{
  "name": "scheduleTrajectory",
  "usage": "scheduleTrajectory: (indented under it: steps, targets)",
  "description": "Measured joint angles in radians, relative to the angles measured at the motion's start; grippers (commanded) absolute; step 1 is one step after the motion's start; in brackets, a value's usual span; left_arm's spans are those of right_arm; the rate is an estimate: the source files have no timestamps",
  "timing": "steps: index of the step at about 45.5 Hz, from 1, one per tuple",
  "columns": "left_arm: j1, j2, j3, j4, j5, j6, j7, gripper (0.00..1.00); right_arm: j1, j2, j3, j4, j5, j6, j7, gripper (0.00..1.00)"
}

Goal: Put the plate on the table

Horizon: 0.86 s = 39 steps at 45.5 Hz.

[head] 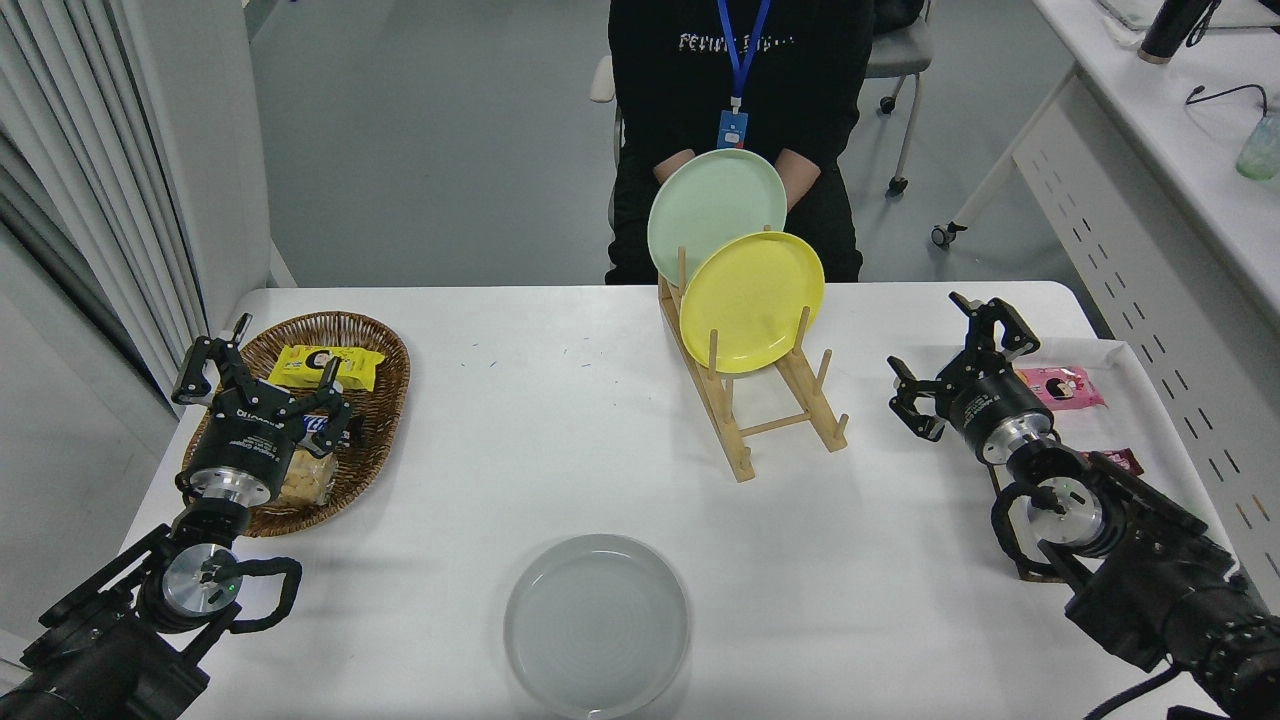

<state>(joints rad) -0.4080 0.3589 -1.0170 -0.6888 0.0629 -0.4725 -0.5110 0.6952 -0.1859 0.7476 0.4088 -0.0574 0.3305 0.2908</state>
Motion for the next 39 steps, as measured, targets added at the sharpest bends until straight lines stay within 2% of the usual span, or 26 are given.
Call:
scheduleTrajectory:
  steps: [39]
  targets:
    - [0.0,0.0,0.0,0.0,0.0,0.0,0.0,0.98,0.001,0.039,0.001,-0.025,0.0,0.001,-0.004,1.0]
